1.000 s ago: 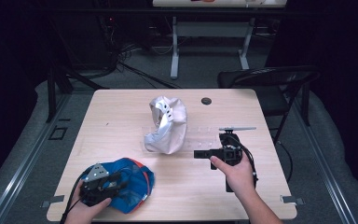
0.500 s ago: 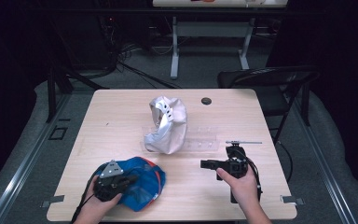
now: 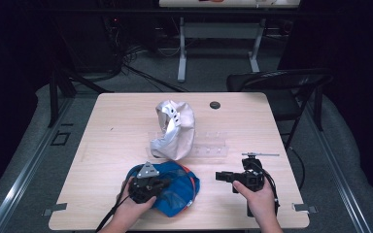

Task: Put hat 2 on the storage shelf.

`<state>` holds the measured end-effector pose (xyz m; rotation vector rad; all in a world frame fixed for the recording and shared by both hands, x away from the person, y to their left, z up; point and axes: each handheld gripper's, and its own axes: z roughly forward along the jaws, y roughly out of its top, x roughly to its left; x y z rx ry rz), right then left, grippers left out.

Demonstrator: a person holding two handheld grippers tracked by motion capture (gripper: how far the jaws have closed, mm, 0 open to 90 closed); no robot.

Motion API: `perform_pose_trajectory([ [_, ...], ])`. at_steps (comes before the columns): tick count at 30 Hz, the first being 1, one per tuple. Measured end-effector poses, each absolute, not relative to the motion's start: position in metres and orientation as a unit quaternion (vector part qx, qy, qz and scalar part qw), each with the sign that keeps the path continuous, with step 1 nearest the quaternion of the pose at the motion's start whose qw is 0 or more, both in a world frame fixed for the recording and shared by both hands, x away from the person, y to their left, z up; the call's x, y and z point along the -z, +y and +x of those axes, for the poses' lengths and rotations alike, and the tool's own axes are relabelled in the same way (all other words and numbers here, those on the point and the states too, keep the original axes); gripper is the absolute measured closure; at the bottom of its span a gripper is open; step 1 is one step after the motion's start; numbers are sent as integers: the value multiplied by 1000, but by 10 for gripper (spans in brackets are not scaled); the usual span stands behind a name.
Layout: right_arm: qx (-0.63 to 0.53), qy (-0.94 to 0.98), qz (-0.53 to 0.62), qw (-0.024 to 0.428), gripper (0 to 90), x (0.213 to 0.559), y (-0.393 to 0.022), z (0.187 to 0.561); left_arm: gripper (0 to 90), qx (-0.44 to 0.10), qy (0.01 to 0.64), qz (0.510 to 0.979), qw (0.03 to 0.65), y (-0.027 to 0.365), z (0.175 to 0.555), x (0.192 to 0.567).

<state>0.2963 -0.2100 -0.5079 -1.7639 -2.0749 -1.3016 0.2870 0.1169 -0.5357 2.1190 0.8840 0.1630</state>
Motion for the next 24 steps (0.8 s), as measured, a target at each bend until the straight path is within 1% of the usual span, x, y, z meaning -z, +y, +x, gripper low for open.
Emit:
perform_pose_trajectory([
  [7, 444, -670, -590, 76, 631, 516, -214, 294, 890, -46, 342, 837, 424, 86, 287, 537],
  [9, 443, -669, -592, 78, 630, 519, -215, 293, 877, -49, 334, 839, 427, 80, 287, 538],
  [13, 446, -664, -594, 89, 621, 525, -214, 293, 752, -57, 322, 842, 429, 79, 285, 538],
  [18, 443, -664, -594, 103, 599, 532, -211, 294, 629, -70, 320, 843, 426, 93, 284, 533],
  [24, 435, -671, -590, 113, 583, 538, -205, 294, 573, -94, 324, 841, 422, 122, 280, 525],
])
